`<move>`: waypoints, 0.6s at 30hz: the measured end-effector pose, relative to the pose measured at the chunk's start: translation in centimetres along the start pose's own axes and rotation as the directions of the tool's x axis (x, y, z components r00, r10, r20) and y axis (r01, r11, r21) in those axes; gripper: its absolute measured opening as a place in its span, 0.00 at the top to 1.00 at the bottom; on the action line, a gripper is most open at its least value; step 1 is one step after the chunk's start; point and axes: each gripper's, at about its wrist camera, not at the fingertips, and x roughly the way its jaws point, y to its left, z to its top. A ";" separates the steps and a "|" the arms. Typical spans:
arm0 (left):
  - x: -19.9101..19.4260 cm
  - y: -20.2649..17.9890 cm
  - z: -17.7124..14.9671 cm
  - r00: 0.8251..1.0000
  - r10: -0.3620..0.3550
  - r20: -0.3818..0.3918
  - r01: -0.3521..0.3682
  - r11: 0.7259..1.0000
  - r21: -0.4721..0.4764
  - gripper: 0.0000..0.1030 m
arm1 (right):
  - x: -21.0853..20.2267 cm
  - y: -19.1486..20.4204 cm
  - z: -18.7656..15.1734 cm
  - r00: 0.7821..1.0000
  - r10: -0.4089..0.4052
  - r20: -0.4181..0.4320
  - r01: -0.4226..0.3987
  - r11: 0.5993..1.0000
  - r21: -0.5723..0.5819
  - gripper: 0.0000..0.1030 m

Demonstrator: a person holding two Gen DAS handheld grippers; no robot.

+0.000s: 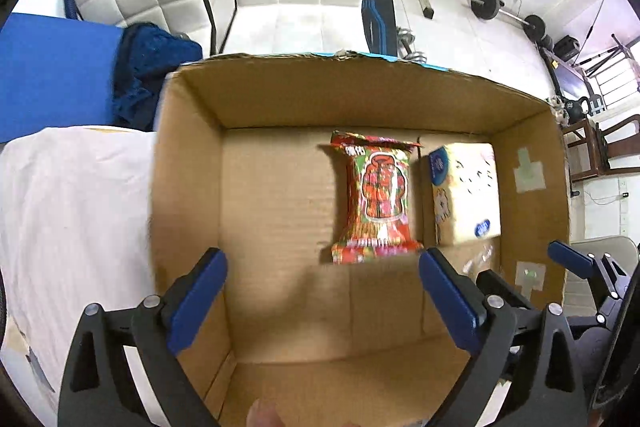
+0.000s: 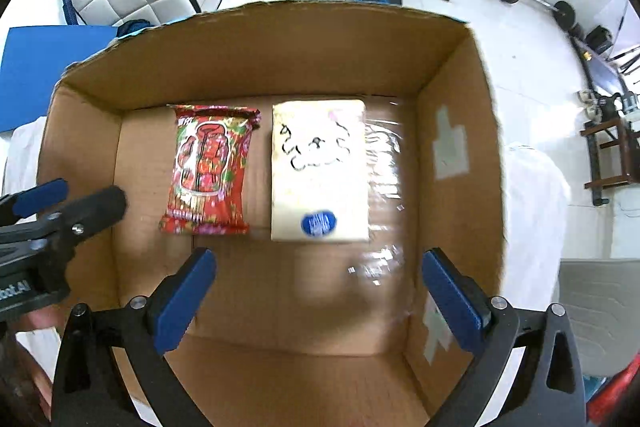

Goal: Organize soft objects
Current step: 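Carry both items into the box and open both tools to release them, then move both tools back toward the remaining items beside the box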

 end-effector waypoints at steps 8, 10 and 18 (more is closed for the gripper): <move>-3.5 0.3 -2.3 0.997 0.027 0.071 -0.028 1.000 0.009 0.04 | -4.6 0.0 -3.9 0.997 -0.019 0.073 0.018 1.000 0.025 0.00; -4.2 0.0 -3.2 0.997 0.029 0.075 -0.029 1.000 -0.003 0.04 | -5.7 0.4 -5.3 0.996 -0.011 0.088 0.008 1.000 0.028 0.00; -8.3 -0.9 -7.2 0.991 0.040 0.131 -0.037 0.999 -0.027 0.04 | -11.3 0.5 -10.6 0.986 0.021 0.166 -0.024 0.999 0.021 0.00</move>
